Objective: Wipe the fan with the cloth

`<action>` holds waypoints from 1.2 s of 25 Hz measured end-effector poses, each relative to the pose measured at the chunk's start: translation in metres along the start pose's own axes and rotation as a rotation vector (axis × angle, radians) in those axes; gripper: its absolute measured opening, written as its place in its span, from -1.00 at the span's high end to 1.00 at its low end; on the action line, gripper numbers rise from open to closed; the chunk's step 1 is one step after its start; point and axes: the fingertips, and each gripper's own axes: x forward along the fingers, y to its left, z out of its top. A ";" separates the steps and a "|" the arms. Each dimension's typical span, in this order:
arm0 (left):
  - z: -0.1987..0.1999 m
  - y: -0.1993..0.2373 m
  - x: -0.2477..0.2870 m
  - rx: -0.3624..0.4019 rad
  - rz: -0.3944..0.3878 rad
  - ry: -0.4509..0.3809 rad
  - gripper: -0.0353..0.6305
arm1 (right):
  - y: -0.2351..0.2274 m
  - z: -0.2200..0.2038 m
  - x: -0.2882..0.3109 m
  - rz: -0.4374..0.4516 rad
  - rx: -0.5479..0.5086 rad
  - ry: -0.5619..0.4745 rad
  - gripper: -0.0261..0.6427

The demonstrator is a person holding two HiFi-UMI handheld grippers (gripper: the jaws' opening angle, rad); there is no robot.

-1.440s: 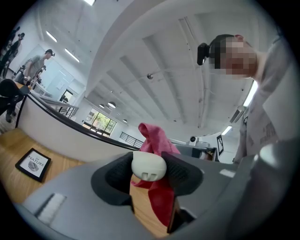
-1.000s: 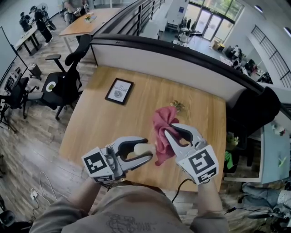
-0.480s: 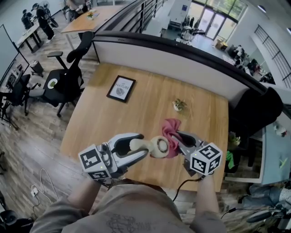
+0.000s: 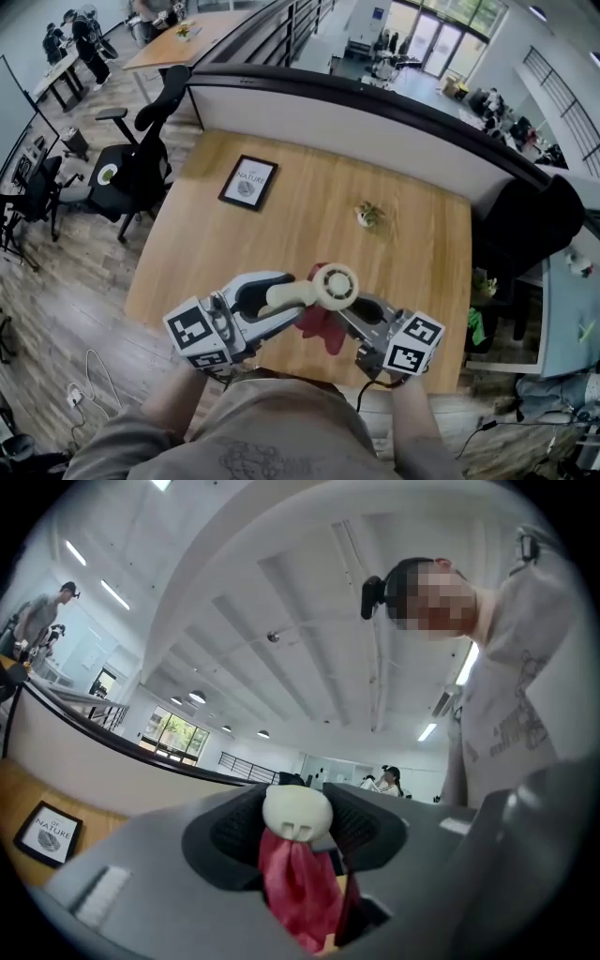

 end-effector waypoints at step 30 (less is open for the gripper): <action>-0.058 0.002 0.011 -0.038 0.051 0.171 0.33 | 0.034 0.030 0.023 0.033 0.049 -0.130 0.73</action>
